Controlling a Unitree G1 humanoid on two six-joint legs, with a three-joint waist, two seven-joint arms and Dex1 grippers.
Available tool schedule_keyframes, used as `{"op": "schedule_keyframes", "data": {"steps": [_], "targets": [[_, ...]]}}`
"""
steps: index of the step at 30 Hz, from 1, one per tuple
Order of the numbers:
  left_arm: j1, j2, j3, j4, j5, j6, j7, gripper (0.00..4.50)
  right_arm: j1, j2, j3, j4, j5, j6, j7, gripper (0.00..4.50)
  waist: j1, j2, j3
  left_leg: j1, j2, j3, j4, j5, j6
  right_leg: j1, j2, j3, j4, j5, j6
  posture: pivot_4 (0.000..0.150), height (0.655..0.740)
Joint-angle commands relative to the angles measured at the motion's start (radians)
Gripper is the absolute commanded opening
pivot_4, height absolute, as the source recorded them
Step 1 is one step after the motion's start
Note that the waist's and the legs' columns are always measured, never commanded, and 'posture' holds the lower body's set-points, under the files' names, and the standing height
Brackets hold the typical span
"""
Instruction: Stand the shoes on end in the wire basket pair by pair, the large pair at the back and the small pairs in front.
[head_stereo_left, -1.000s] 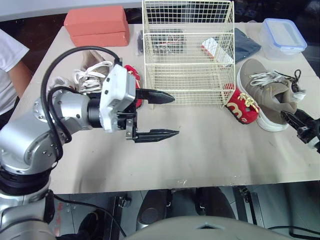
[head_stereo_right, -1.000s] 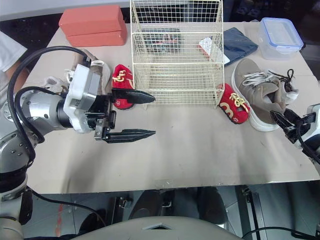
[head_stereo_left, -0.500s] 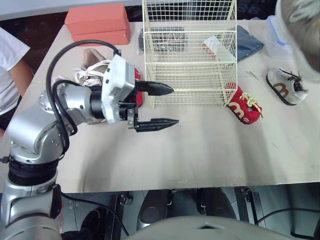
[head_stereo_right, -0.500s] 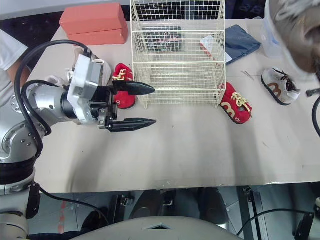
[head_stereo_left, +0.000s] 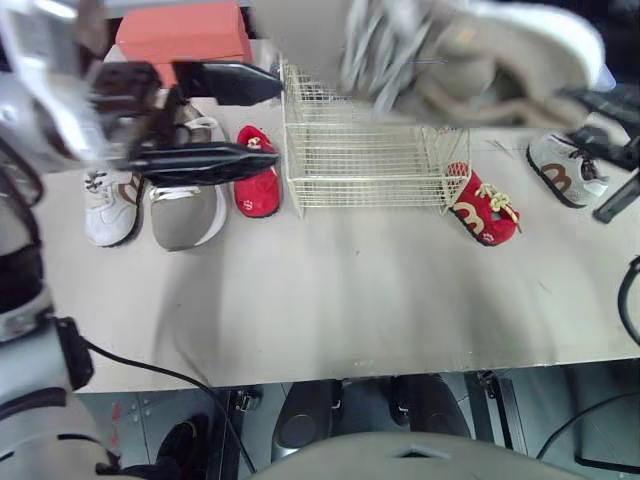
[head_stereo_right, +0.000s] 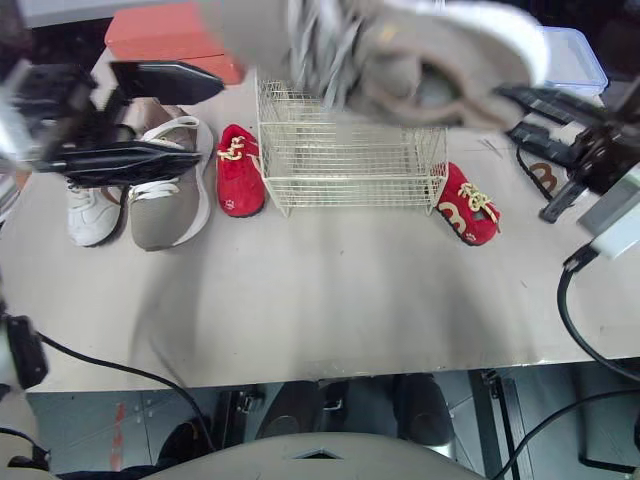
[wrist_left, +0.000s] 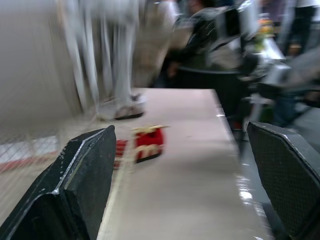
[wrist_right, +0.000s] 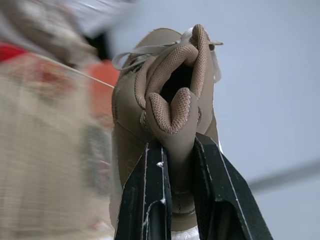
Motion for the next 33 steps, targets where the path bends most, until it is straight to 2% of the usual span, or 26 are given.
{"op": "schedule_keyframes", "data": {"steps": [1, 5, 8, 10, 14, 18, 27, 28, 29, 33], "targets": [[-0.053, 0.02, 0.023, 0.034, -0.013, 0.008, -0.037, 4.5, -0.059, -0.038, 0.055, -0.02, 0.082, -0.072, 0.116, 0.01, 0.002, -0.001, 0.001, 0.0, 0.0, 0.0, 0.0, 0.0, 0.0, 0.0, 0.0, 0.0, 0.0, 0.0, 0.0, 0.15, 0.74], [-0.085, 0.011, -0.086, 0.011, 0.105, -0.041, -0.043, 4.5, -0.128, -0.07, 0.152, 0.005, 0.088, -0.115, 0.247, 0.01, 0.002, -0.001, 0.002, 0.0, 0.0, -0.002, 0.002, 0.0, 0.0, 0.001, 0.0, -0.002, 0.001, 0.0, 0.0, 0.15, 0.74], [-0.118, -0.02, -0.234, -0.015, 0.276, -0.089, 0.018, 4.5, -0.203, -0.066, 0.211, 0.023, 0.084, -0.119, 0.303, 0.01, 0.004, -0.002, 0.003, 0.0, 0.0, -0.002, 0.002, 0.0, 0.0, 0.002, 0.0, -0.002, 0.001, 0.0, 0.0, 0.15, 0.74], [-0.126, -0.024, -0.31, -0.046, 0.342, -0.105, 0.003, 4.5, -0.247, -0.056, 0.242, 0.022, 0.08, -0.122, 0.325, 0.01, 0.003, -0.002, 0.004, 0.0, -0.001, -0.002, 0.002, 0.0, 0.0, 0.002, 0.001, -0.002, 0.001, 0.0, 0.0, 0.15, 0.74], [-0.166, -0.114, -0.409, -0.048, 0.366, -0.029, 0.031, 4.5, -0.353, -0.005, 0.298, 0.03, 0.054, -0.166, 0.343, 0.01, 0.002, -0.003, 0.006, -0.001, 0.0, -0.002, 0.002, 0.0, 0.0, 0.0, 0.0, -0.002, 0.001, 0.0, 0.0, 0.15, 0.74], [-0.204, -0.172, -0.441, -0.021, 0.373, 0.034, 0.044, 4.5, -0.386, 0.025, 0.311, 0.035, 0.051, -0.193, 0.345, 0.01, 0.002, -0.004, 0.007, -0.001, 0.0, -0.003, 0.002, 0.0, 0.0, 0.0, -0.001, -0.002, 0.001, 0.0, 0.0, 0.15, 0.74], [-0.222, -0.207, -0.448, -0.01, 0.338, 0.164, 0.015, 4.5, -0.434, 0.071, 0.284, 0.047, 0.017, -0.295, 0.296, 0.01, 0.001, -0.004, 0.008, -0.002, 0.0, -0.003, 0.003, 0.0, 0.0, 0.0, -0.001, -0.002, 0.002, 0.0, 0.0, 0.15, 0.74], [-0.222, -0.212, -0.444, -0.01, 0.334, 0.177, 0.018, 3.98, -0.439, 0.074, 0.28, 0.047, 0.013, -0.308, 0.291, 0.0, 0.001, -0.004, 0.008, -0.002, 0.0, -0.003, 0.003, 0.0, 0.0, 0.0, -0.001, -0.002, 0.002, 0.0, 0.0, 0.15, 0.74], [-0.219, -0.213, -0.441, -0.015, 0.328, 0.182, 0.01, 3.75, -0.442, 0.075, 0.277, 0.05, 0.011, -0.311, 0.286, 0.0, 0.001, -0.004, 0.008, -0.002, 0.0, -0.003, 0.003, 0.0, 0.0, 0.0, -0.001, -0.002, 0.002, 0.0, 0.0, 0.15, 0.74], [-0.21, -0.228, -0.426, -0.018, 0.307, 0.206, 0.003, 1.99, -0.44, 0.074, 0.267, 0.057, 0.007, -0.33, 0.273, 0.0, 0.001, -0.004, 0.008, -0.002, 0.0, -0.003, 0.003, 0.0, 0.0, 0.0, -0.002, -0.003, 0.002, 0.0, 0.0, 0.15, 0.74]]}}
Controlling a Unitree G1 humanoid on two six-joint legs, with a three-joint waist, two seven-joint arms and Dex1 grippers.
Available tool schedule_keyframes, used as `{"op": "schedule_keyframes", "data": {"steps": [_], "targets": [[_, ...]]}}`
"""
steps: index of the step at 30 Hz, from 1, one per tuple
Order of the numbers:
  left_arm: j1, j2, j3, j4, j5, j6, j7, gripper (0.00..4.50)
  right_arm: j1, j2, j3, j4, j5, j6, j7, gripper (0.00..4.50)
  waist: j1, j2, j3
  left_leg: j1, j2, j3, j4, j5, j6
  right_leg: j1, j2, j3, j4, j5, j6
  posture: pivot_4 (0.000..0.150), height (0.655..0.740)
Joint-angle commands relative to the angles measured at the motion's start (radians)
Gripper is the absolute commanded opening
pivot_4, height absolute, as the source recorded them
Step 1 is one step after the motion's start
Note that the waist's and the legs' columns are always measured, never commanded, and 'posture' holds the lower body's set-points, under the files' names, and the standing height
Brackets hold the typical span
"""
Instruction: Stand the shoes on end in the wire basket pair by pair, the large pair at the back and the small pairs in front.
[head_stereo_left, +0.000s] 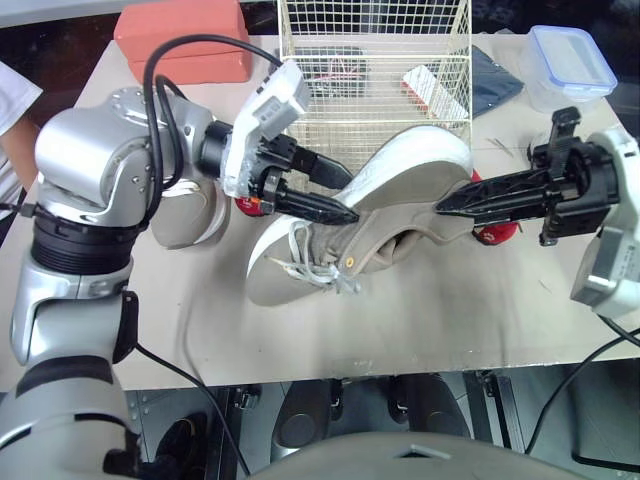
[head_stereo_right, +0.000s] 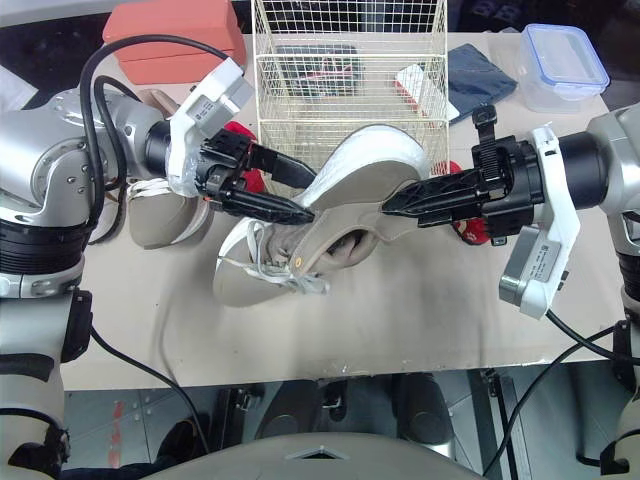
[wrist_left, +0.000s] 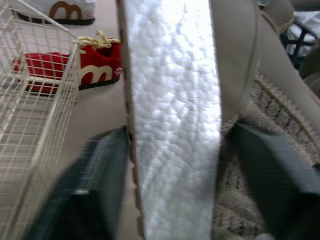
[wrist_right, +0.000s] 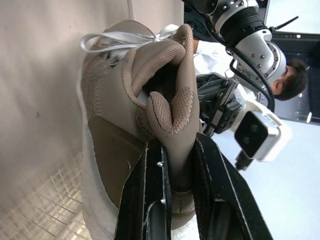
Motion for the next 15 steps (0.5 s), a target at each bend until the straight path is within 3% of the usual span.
{"op": "schedule_keyframes", "data": {"steps": [1, 3, 5, 6, 7, 12, 13, 15], "targets": [[-0.012, -0.031, 0.02, -0.027, -0.041, 0.021, -0.005, 1.78, -0.036, 0.014, -0.068, -0.024, 0.034, -0.025, -0.091, 0.0, 0.0, 0.0, 0.0, 0.0, 0.0, 0.0, 0.0, 0.0, 0.0, 0.0, 0.0, 0.0, 0.0, 0.0, 0.0, 0.15, 0.74], [-0.014, -0.037, 0.02, -0.024, -0.034, 0.021, -0.006, 1.5, -0.034, 0.012, -0.068, -0.032, 0.027, -0.008, -0.102, 0.0, 0.0, 0.0, 0.0, 0.0, 0.0, 0.0, 0.0, 0.0, 0.0, 0.0, 0.0, 0.0, 0.0, 0.0, 0.0, 0.15, 0.74], [-0.018, -0.055, 0.028, -0.011, -0.031, 0.026, 0.007, 1.36, -0.02, 0.003, -0.074, -0.041, 0.031, 0.009, -0.111, 0.97, 0.0, 0.0, 0.0, 0.0, 0.0, 0.0, 0.0, 0.0, 0.0, 0.0, 0.0, 0.0, 0.0, 0.0, 0.0, 0.15, 0.74], [-0.018, -0.059, 0.031, -0.009, -0.032, 0.029, 0.009, 1.32, -0.011, -0.004, -0.077, -0.048, 0.032, 0.023, -0.117, 1.22, 0.001, 0.0, 0.0, 0.0, 0.0, 0.0, 0.0, 0.0, 0.0, 0.0, 0.0, 0.0, 0.0, 0.0, 0.0, 0.15, 0.74], [-0.016, -0.064, 0.037, -0.005, -0.033, 0.03, 0.016, 1.27, -0.001, -0.008, -0.083, -0.053, 0.035, 0.03, -0.125, 1.89, 0.002, 0.0, 0.0, 0.0, 0.0, 0.0, 0.0, 0.0, 0.0, 0.0, -0.001, 0.0, 0.0, 0.0, 0.0, 0.15, 0.74], [0.0, -0.1, 0.102, 0.025, -0.04, 0.023, 0.077, 1.12, 0.101, -0.036, -0.169, -0.033, 0.055, 0.035, -0.167, 4.26, 0.002, 0.0, 0.0, -0.001, 0.0, -0.001, 0.001, 0.0, 0.0, 0.0, -0.001, -0.001, 0.0, 0.0, 0.0, 0.15, 0.74], [0.002, -0.112, 0.124, 0.035, -0.046, 0.022, 0.097, 1.11, 0.155, -0.043, -0.206, -0.005, 0.065, 0.01, -0.166, 4.5, 0.003, 0.0, 0.0, -0.001, 0.0, -0.001, 0.001, 0.0, 0.0, 0.0, -0.001, 0.0, 0.0, 0.0, 0.0, 0.15, 0.74], [0.012, -0.146, 0.183, 0.047, -0.066, 0.004, 0.133, 1.11, 0.256, -0.052, -0.273, 0.04, 0.081, -0.005, -0.176, 4.5, 0.007, -0.001, 0.001, -0.001, 0.0, -0.004, 0.001, 0.0, 0.0, 0.003, -0.002, -0.001, -0.002, 0.0, 0.0, 0.15, 0.74]]}}
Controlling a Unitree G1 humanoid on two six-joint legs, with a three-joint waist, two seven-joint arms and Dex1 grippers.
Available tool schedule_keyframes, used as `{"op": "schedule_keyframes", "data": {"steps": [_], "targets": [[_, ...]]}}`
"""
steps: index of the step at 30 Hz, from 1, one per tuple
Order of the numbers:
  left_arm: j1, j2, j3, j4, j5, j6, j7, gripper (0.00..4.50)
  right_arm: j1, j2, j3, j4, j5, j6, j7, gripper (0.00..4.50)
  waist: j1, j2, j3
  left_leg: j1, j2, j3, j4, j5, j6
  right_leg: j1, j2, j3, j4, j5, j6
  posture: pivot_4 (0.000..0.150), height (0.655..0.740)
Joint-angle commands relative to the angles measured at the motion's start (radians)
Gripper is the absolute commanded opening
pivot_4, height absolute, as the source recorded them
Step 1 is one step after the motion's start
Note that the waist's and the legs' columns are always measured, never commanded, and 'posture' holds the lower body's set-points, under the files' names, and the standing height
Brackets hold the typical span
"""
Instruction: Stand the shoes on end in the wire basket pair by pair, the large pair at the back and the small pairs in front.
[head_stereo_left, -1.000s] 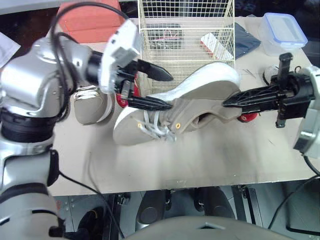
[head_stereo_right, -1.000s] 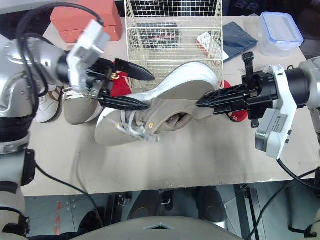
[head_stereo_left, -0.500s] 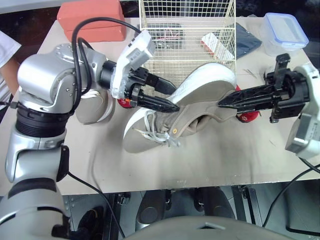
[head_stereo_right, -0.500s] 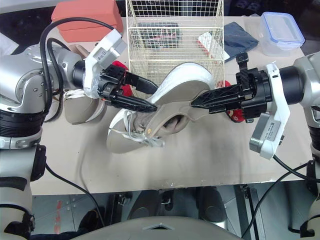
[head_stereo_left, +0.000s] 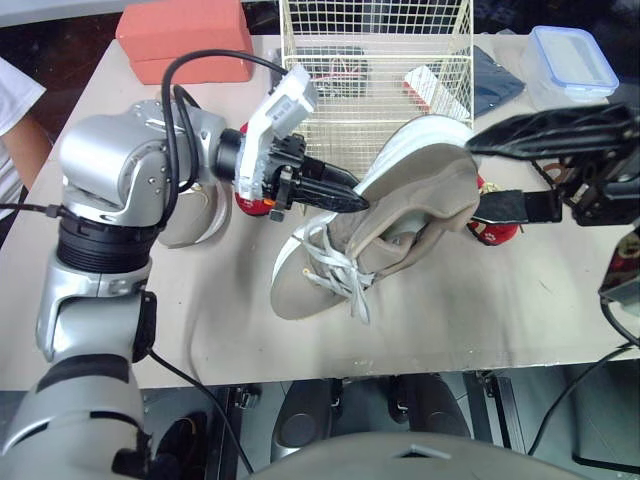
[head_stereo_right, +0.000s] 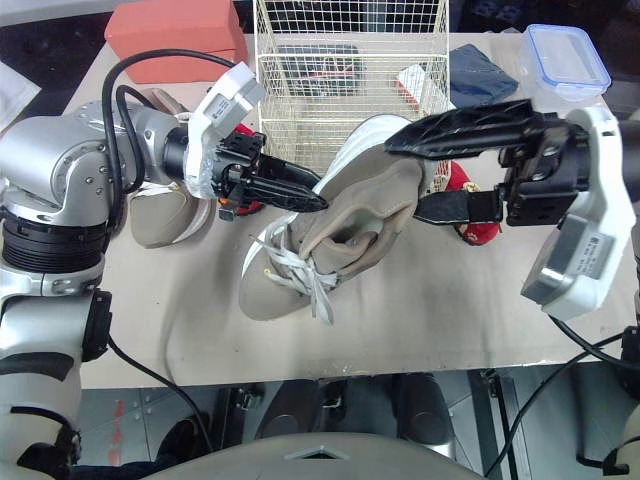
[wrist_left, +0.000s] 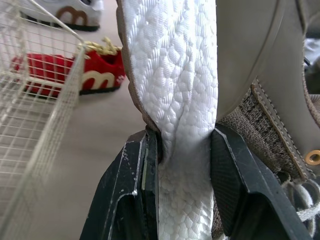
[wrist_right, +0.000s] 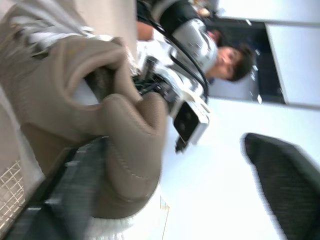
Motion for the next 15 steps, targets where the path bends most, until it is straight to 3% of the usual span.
{"op": "schedule_keyframes", "data": {"steps": [1, 3, 5, 6, 8, 9, 10, 13, 15], "targets": [[-0.01, -0.035, 0.139, 0.004, -0.07, -0.02, 0.059, 1.11, 0.11, -0.015, -0.108, 0.054, 0.04, -0.011, -0.032, 4.5, -0.001, -0.001, 0.001, 0.0, 0.0, 0.0, 0.001, 0.0, 0.0, 0.0, 0.0, 0.0, 0.0, 0.0, 0.0, 0.15, 0.74], [-0.004, -0.08, 0.198, 0.013, -0.086, -0.042, 0.12, 1.1, 0.229, -0.027, -0.143, 0.053, 0.067, 0.121, -0.067, 4.5, 0.001, 0.0, 0.001, -0.001, -0.001, -0.001, 0.001, 0.0, 0.0, 0.0, -0.001, 0.0, 0.001, 0.0, 0.0, 0.15, 0.74], [0.005, -0.127, 0.253, 0.01, -0.103, -0.073, 0.174, 1.08, 0.35, -0.033, -0.17, -0.016, 0.163, 0.393, -0.182, 4.5, 0.003, 0.0, 0.001, -0.002, -0.001, -0.002, 0.002, 0.0, 0.0, 0.0, -0.001, -0.001, 0.001, 0.0, 0.0, 0.15, 0.74], [0.011, -0.148, 0.276, 0.003, -0.115, -0.087, 0.191, 1.08, 0.398, -0.043, -0.177, -0.075, 0.265, 0.564, -0.282, 4.5, 0.004, 0.0, 0.001, -0.002, 0.0, -0.003, 0.002, 0.0, 0.0, 0.0, -0.001, -0.002, 0.001, 0.0, 0.0, 0.15, 0.74], [0.022, -0.186, 0.297, -0.019, -0.112, -0.126, 0.232, 1.08, 0.483, -0.109, -0.181, -0.234, 0.673, 0.911, -0.51, 4.5, 0.001, 0.001, 0.002, -0.003, 0.0, -0.003, 0.003, 0.0, 0.0, 0.0, -0.002, -0.002, 0.002, 0.0, 0.0, 0.15, 0.74], [0.026, -0.199, 0.3, -0.026, -0.108, -0.143, 0.248, 1.08, 0.5, -0.127, -0.19, -0.286, 0.805, 1.014, -0.58, 4.5, -0.001, 0.001, 0.001, -0.003, 0.0, -0.003, 0.004, 0.0, 0.0, 0.0, -0.003, -0.003, 0.002, 0.0, 0.0, 0.15, 0.74], [0.03, -0.209, 0.295, -0.032, -0.096, -0.16, 0.262, 1.08, 0.505, -0.139, -0.195, -0.33, 0.942, 1.085, -0.657, 4.5, -0.003, 0.001, 0.001, -0.003, 0.0, -0.004, 0.004, 0.0, 0.0, 0.0, -0.003, -0.003, 0.002, 0.0, 0.0, 0.15, 0.74], [0.045, -0.229, 0.267, -0.037, -0.057, -0.211, 0.289, 1.08, 0.442, -0.127, -0.169, -0.409, 1.149, 1.175, -0.854, 4.5, -0.007, 0.001, 0.001, -0.003, 0.0, -0.005, 0.004, 0.0, -0.001, 0.0, -0.003, -0.003, 0.002, 0.0, 0.0, 0.15, 0.74], [0.05, -0.255, 0.262, -0.039, -0.053, -0.233, 0.313, 1.08, 0.373, -0.098, -0.124, -0.434, 1.167, 1.21, -0.96, 4.5, -0.004, 0.001, 0.001, -0.003, -0.001, -0.004, 0.004, 0.0, -0.001, 0.0, -0.002, -0.003, 0.001, 0.0, 0.0, 0.15, 0.74]]}}
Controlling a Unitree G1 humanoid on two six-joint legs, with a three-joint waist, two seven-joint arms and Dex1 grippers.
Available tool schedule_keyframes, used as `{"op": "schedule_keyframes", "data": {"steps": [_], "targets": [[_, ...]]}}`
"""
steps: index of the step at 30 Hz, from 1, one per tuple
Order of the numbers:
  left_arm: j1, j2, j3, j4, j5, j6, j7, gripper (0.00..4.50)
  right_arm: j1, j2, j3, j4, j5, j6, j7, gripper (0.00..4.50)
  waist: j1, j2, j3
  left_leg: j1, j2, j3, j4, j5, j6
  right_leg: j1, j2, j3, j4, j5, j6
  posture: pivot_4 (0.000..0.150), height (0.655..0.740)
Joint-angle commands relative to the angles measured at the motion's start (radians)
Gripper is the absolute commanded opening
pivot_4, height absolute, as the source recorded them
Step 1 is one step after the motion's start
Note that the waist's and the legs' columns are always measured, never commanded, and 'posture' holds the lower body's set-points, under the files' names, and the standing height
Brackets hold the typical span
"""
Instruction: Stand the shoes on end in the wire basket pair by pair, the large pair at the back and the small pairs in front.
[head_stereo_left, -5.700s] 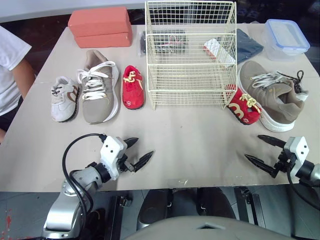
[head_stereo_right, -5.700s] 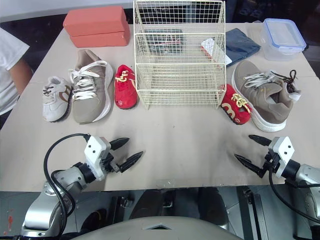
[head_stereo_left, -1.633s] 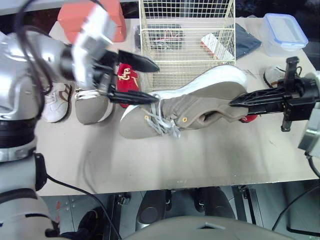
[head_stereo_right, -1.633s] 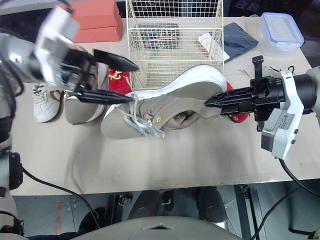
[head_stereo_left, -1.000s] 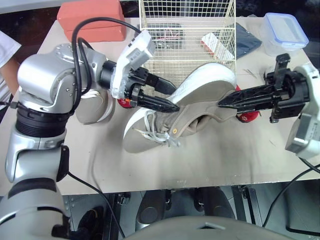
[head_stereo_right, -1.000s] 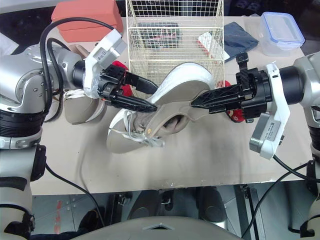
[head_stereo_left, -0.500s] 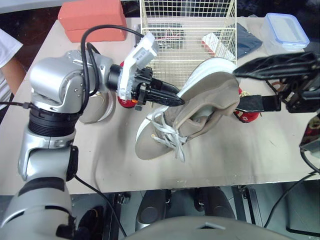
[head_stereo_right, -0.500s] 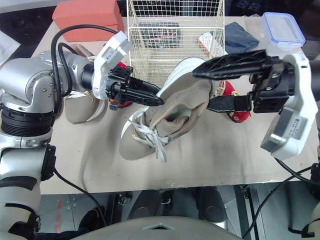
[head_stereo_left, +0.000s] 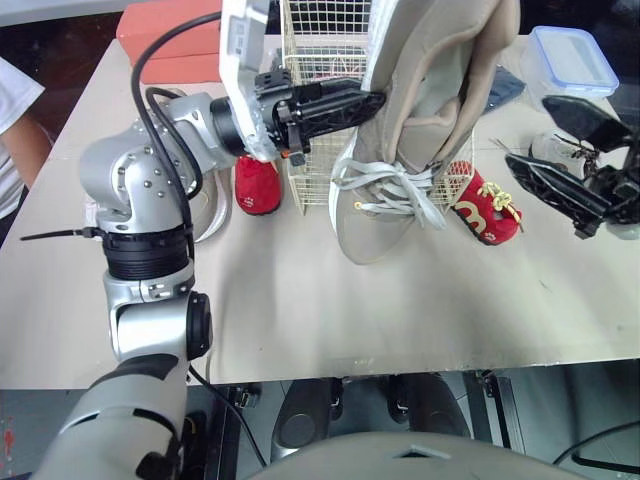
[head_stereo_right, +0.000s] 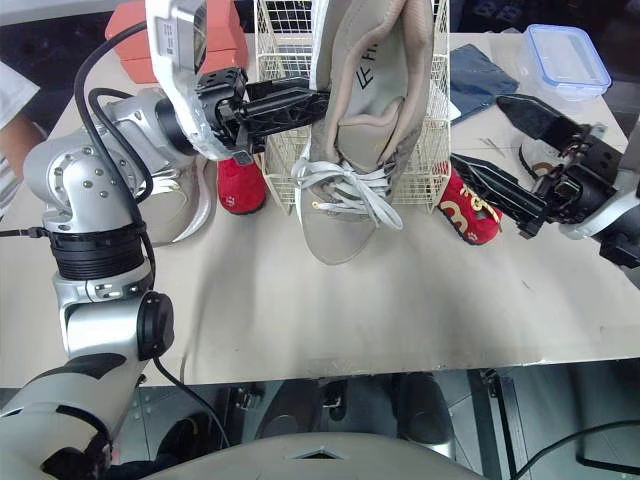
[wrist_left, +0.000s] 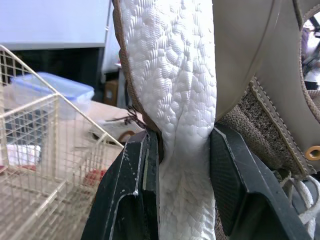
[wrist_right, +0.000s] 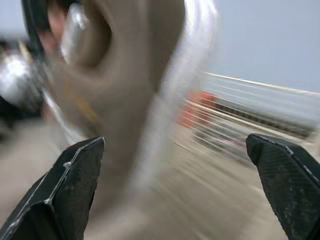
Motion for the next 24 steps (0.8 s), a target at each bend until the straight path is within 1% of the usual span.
{"op": "schedule_keyframes", "data": {"steps": [1, 4, 6, 8, 10, 13, 16, 18, 19, 21, 22, 23, 24], "targets": [[-0.003, -0.041, 0.0, -0.045, 0.007, -0.079, 0.043, 1.08, -0.122, 0.049, 0.044, -0.079, 0.138, 0.088, -0.242, 4.5, 0.004, 0.0, 0.0, 0.0, 0.0, 0.0, 0.0, 0.0, 0.0, 0.0, 0.0, 0.0, 0.0, 0.0, 0.0, 0.15, 0.74], [0.006, -0.068, -0.001, -0.052, -0.008, -0.085, 0.064, 1.08, -0.161, 0.116, 0.078, -0.102, 0.128, 0.129, -0.319, 4.5, 0.016, -0.001, 0.0, -0.001, -0.001, -0.001, 0.0, 0.0, 0.0, 0.0, 0.0, -0.001, -0.001, 0.0, 0.0, 0.15, 0.74], [0.009, -0.086, 0.015, -0.051, -0.039, -0.07, 0.079, 1.08, -0.152, 0.142, 0.086, -0.114, 0.098, 0.157, -0.312, 4.5, 0.024, -0.001, 0.0, -0.006, -0.001, -0.001, 0.001, 0.0, 0.0, -0.004, 0.0, -0.001, -0.001, 0.0, 0.0, 0.15, 0.74], [0.017, -0.074, 0.016, -0.052, -0.06, -0.056, 0.056, 1.08, -0.131, 0.158, 0.079, -0.096, 0.08, 0.183, -0.3, 4.5, 0.025, -0.001, 0.0, -0.011, -0.002, -0.002, 0.005, 0.0, 0.0, -0.007, 0.0, -0.002, 0.001, 0.0, 0.001, 0.15, 0.74], [0.023, -0.055, 0.005, -0.048, -0.057, -0.061, 0.032, 1.08, -0.127, 0.167, 0.073, -0.078, 0.064, 0.204, -0.294, 4.5, 0.024, -0.001, 0.0, -0.011, -0.002, -0.002, 0.005, 0.0, 0.001, -0.007, 0.0, -0.002, 0.001, 0.0, 0.001, 0.15, 0.74], [0.024, -0.039, -0.015, -0.04, -0.041, -0.079, 0.002, 1.03, -0.165, 0.187, 0.075, -0.058, 0.1, 0.234, -0.318, 4.5, 0.023, -0.001, 0.0, -0.011, -0.002, -0.002, 0.005, 0.0, 0.001, -0.007, 0.002, -0.002, 0.001, 0.0, 0.001, 0.15, 0.74], [0.022, -0.042, -0.021, -0.038, -0.039, -0.086, -0.005, 1.03, -0.203, 0.206, 0.082, -0.051, 0.13, 0.27, -0.34, 4.5, 0.022, -0.001, 0.0, -0.011, -0.002, -0.002, 0.005, 0.0, 0.001, -0.007, 0.005, -0.002, 0.001, 0.0, 0.001, 0.15, 0.74], [0.021, -0.05, -0.022, -0.043, -0.046, -0.083, -0.006, 1.03, -0.22, 0.219, 0.097, -0.043, 0.112, 0.289, -0.373, 4.5, 0.022, -0.001, 0.0, -0.011, -0.002, -0.002, 0.005, 0.0, 0.001, -0.007, 0.005, -0.002, 0.001, 0.0, 0.001, 0.15, 0.74], [0.021, -0.053, -0.022, -0.046, -0.052, -0.078, -0.003, 1.03, -0.226, 0.231, 0.099, -0.042, 0.112, 0.293, -0.391, 4.11, 0.022, -0.001, 0.0, -0.011, -0.002, -0.002, 0.005, 0.0, 0.001, -0.007, 0.005, -0.002, 0.001, 0.0, 0.001, 0.15, 0.74], [0.023, -0.052, -0.02, -0.049, -0.059, -0.067, -0.003, 1.03, -0.236, 0.244, 0.101, -0.043, 0.105, 0.3, -0.403, 3.7, 0.023, -0.001, 0.0, -0.011, -0.002, -0.002, 0.005, 0.0, 0.001, -0.007, 0.005, -0.002, 0.001, 0.0, 0.001, 0.15, 0.74], [0.021, -0.051, -0.014, -0.047, -0.072, -0.048, 0.003, 1.03, -0.241, 0.252, 0.1, -0.043, 0.098, 0.304, -0.415, 3.31, 0.023, -0.001, 0.0, -0.011, -0.002, -0.002, 0.005, 0.0, 0.001, -0.007, 0.005, -0.002, 0.001, 0.0, 0.001, 0.15, 0.74], [0.018, -0.051, -0.009, -0.046, -0.079, -0.039, 0.007, 1.03, -0.246, 0.26, 0.098, -0.041, 0.095, 0.309, -0.427, 2.79, 0.023, -0.001, 0.0, -0.011, -0.002, -0.002, 0.005, 0.0, 0.001, -0.007, 0.005, -0.002, 0.001, 0.0, 0.001, 0.15, 0.74], [0.016, -0.052, -0.006, -0.045, -0.086, -0.032, 0.007, 1.03, -0.251, 0.267, 0.096, -0.04, 0.094, 0.314, -0.436, 2.51, 0.023, -0.001, 0.0, -0.011, -0.002, -0.002, 0.005, 0.0, 0.001, -0.007, 0.005, -0.002, 0.001, 0.0, 0.001, 0.15, 0.74]]}}
